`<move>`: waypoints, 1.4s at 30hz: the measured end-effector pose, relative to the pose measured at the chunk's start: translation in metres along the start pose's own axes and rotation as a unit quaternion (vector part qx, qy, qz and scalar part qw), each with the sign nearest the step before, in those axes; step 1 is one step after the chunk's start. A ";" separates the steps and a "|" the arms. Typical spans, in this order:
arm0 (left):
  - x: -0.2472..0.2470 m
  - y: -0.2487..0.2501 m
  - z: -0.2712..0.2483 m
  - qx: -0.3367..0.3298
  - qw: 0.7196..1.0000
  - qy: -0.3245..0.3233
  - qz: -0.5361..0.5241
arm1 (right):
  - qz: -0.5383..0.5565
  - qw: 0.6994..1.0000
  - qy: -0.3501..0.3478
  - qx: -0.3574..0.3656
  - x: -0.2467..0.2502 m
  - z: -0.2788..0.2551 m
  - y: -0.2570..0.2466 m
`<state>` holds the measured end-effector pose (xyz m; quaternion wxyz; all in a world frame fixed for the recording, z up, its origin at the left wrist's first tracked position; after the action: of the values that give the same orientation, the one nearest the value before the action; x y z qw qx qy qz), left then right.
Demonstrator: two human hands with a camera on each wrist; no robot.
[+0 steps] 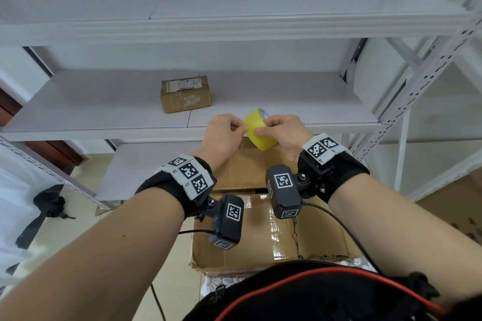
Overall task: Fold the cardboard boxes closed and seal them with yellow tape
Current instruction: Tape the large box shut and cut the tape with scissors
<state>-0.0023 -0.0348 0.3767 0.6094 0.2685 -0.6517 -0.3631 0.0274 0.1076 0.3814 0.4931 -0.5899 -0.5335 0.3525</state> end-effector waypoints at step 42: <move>0.007 0.008 -0.021 0.357 0.781 -0.142 -0.493 | -0.053 0.987 -0.150 0.001 0.001 -0.007 0.004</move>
<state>0.0182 -0.0389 0.3871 0.1082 0.6966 -0.5927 -0.3894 0.0353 0.1070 0.3800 0.4260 -0.5008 -0.6318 0.4106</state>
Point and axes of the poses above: each hand's wrist, its own z-axis towards the middle knuckle, its own x-axis out of the back of the hand, y = z × x, the point moved 1 cm from there along z, towards the middle knuckle, and after that the axes turned 2 degrees about x, right-handed, at the moved point
